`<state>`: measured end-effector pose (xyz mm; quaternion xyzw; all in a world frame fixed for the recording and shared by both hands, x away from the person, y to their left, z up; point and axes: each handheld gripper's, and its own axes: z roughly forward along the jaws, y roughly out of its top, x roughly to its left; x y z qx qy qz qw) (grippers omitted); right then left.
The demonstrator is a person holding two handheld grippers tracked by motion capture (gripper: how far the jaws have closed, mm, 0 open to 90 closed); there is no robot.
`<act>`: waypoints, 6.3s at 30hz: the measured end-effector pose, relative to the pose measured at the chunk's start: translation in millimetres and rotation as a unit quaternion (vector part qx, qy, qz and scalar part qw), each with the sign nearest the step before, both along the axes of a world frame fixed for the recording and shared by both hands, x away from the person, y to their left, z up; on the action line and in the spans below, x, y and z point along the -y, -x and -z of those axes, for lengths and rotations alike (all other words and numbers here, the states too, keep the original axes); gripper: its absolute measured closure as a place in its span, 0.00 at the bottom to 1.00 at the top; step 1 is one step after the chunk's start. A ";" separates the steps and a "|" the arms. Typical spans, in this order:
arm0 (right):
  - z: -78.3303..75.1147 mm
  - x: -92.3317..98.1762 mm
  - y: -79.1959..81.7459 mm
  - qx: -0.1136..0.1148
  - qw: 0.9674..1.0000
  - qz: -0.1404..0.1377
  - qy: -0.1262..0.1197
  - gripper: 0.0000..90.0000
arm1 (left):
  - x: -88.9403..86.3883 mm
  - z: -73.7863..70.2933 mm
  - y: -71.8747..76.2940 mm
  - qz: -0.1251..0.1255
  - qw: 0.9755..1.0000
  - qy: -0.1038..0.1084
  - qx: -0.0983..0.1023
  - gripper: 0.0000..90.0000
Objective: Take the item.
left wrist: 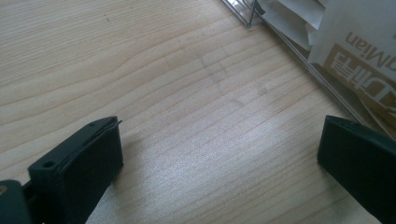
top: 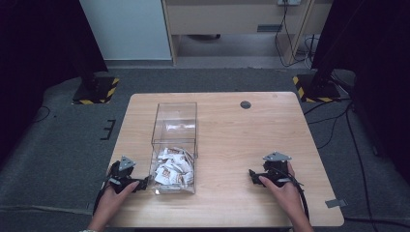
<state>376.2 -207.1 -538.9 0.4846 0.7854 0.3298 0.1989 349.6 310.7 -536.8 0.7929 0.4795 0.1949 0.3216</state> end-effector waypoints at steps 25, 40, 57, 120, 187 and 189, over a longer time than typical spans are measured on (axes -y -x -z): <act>-26.2 -13.1 2.9 0.016 0.999 -0.042 -0.010 0.11 | 0.0 0.0 0.0 0.000 1.000 0.000 0.000 0.00; -45.1 -34.6 6.6 0.016 0.996 -0.079 -0.025 0.17 | 0.0 0.0 0.0 0.000 1.000 0.000 0.000 0.00; -69.5 -53.1 3.9 0.023 0.994 -0.105 -0.030 0.29 | -0.1 -0.1 -0.1 0.001 1.000 -0.001 0.000 0.00; -146.3 -138.0 3.2 0.056 0.974 -0.209 -0.061 0.60 | -0.3 -0.1 -0.4 0.002 1.000 -0.001 -0.001 0.00; -108.1 -219.0 14.0 0.028 0.956 -0.284 -0.065 0.68 | -0.4 -0.1 -0.5 0.003 1.000 -0.001 -0.001 0.00; -107.4 -220.3 14.4 0.027 0.956 -0.285 -0.064 0.68 | -0.4 -0.1 -0.5 0.003 1.000 -0.001 -0.001 0.00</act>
